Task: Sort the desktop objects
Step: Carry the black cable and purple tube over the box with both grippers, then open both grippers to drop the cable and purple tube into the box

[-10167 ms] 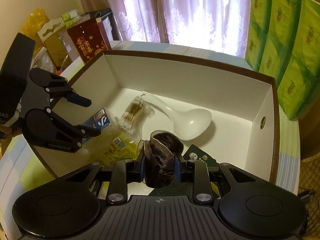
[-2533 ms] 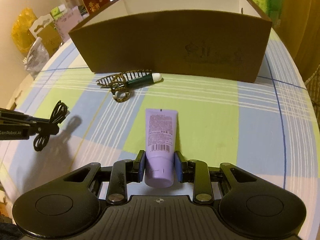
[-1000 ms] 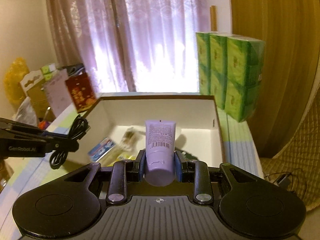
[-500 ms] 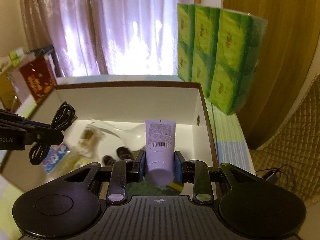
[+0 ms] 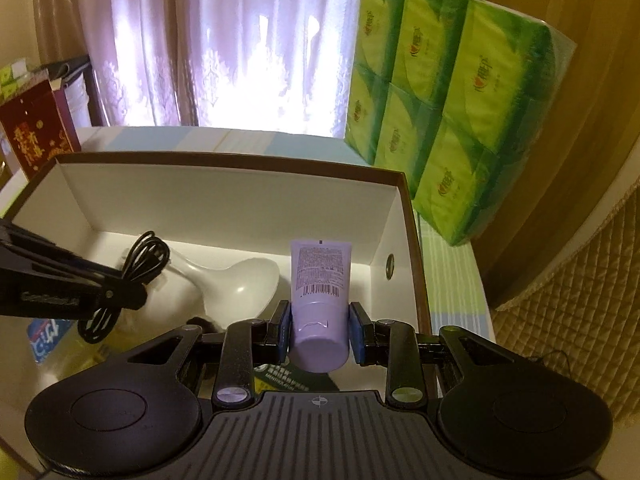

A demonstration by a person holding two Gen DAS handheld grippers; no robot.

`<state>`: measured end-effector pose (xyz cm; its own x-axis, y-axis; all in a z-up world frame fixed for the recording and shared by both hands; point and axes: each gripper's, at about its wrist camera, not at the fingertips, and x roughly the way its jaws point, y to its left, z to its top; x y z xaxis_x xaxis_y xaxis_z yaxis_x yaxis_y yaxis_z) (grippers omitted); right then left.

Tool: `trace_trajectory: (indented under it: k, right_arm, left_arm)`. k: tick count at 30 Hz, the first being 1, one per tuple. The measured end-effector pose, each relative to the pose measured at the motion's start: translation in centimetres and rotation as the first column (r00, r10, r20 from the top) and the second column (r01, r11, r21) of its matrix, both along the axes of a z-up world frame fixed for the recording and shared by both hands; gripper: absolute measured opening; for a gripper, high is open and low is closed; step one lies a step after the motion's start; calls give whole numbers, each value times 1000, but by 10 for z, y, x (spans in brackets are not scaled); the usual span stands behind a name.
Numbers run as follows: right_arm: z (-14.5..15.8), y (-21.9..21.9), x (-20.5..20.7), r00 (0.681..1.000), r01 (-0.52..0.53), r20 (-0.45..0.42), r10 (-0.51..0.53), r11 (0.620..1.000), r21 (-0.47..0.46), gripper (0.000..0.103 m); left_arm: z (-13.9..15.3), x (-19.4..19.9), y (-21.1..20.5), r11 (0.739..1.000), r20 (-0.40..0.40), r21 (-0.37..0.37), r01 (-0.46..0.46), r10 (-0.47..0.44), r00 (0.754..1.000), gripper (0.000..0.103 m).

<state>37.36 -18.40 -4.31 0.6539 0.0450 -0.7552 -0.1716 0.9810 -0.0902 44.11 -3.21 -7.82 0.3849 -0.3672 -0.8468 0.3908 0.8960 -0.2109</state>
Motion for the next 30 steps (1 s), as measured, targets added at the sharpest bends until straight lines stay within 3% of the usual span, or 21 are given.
trace_trajectory:
  k: [6, 13, 21, 23, 24, 25, 27, 30]
  right_arm:
    - [-7, 2, 8, 1000, -14, -11, 14, 999, -33, 27]
    - [-12, 1, 12, 1000, -20, -20, 19, 999, -48, 27]
    - [-15, 4, 17, 999, -46, -15, 45, 996, -71, 27]
    - [-16, 7, 18, 997, -83, -16, 82, 993, -85, 29]
    - [-16, 8, 18, 995, -104, -19, 103, 990, -93, 41]
    - [-17, 9, 17, 993, -115, -17, 114, 988, -105, 67]
    - [-14, 9, 9, 988, -150, 19, 152, 984, -101, 77]
    - [-9, 9, -1, 985, -167, 26, 170, 982, -85, 80]
  left_arm:
    - [-16, 11, -7, 1000, -24, 22, 2, -1, 1000, 13]
    - [-14, 9, -10, 999, 7, 45, 21, -21, 1000, 14]
    - [-6, 8, -3, 999, 35, 48, 10, -11, 999, 19]
    - [-4, 7, -1, 999, 36, 48, 6, -8, 999, 26]
    - [-4, 6, 0, 999, 39, 51, 4, -6, 999, 28]
    - [-2, 4, 1, 999, 45, 54, 2, -5, 999, 33]
    - [1, -1, 4, 998, 57, 58, -2, -1, 998, 41]
    - [8, -9, 10, 998, 80, 61, -13, 8, 997, 50]
